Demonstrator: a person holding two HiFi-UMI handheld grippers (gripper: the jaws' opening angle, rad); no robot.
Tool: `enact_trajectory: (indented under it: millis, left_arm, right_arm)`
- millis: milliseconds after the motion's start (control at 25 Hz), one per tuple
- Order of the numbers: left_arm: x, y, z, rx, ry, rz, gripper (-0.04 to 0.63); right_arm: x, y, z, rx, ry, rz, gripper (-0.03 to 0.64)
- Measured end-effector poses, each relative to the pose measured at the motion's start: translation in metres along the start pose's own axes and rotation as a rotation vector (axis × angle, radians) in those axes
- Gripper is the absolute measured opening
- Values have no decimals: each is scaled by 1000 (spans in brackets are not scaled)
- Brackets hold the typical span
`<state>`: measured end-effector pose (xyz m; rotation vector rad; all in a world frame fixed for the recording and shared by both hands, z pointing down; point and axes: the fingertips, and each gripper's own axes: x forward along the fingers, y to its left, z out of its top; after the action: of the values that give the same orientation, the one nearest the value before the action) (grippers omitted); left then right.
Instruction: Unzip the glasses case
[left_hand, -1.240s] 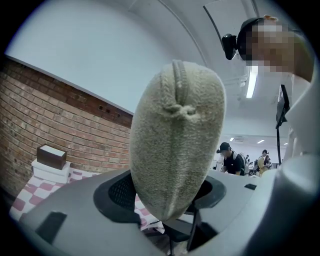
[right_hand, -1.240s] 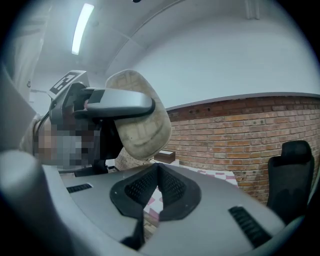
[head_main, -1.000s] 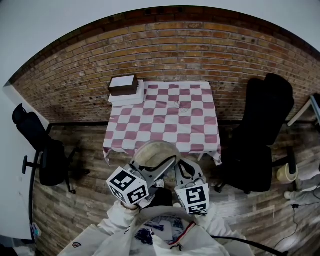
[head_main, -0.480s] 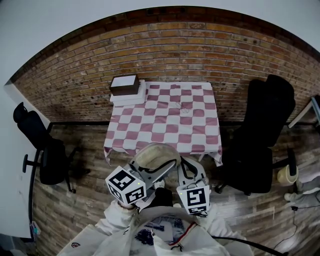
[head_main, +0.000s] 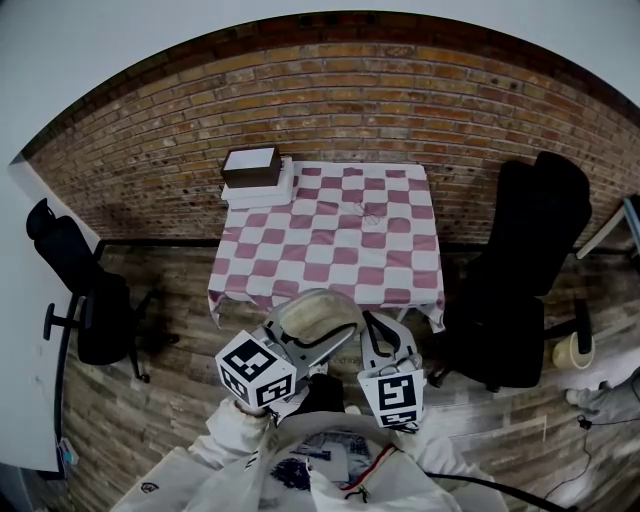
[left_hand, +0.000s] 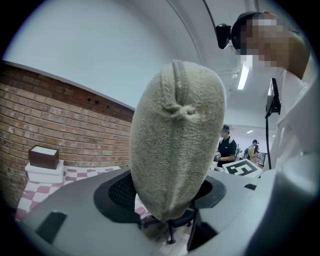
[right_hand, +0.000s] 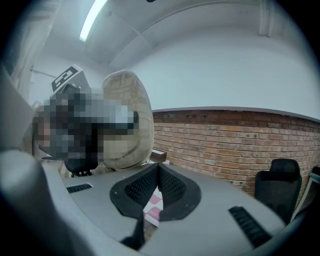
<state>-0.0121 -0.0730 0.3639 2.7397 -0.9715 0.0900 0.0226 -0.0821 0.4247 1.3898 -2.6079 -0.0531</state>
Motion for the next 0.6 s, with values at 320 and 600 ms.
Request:
enact_trajectory:
  millis: [320, 600]
  left_arm:
    - [0, -2, -9, 45, 54, -22, 285]
    - [1, -2, -19, 66, 102, -31, 285]
  right_arm:
    - [0, 0, -2, -39, 3, 0, 12]
    - [-1, -1, -3, -67, 8, -10, 12]
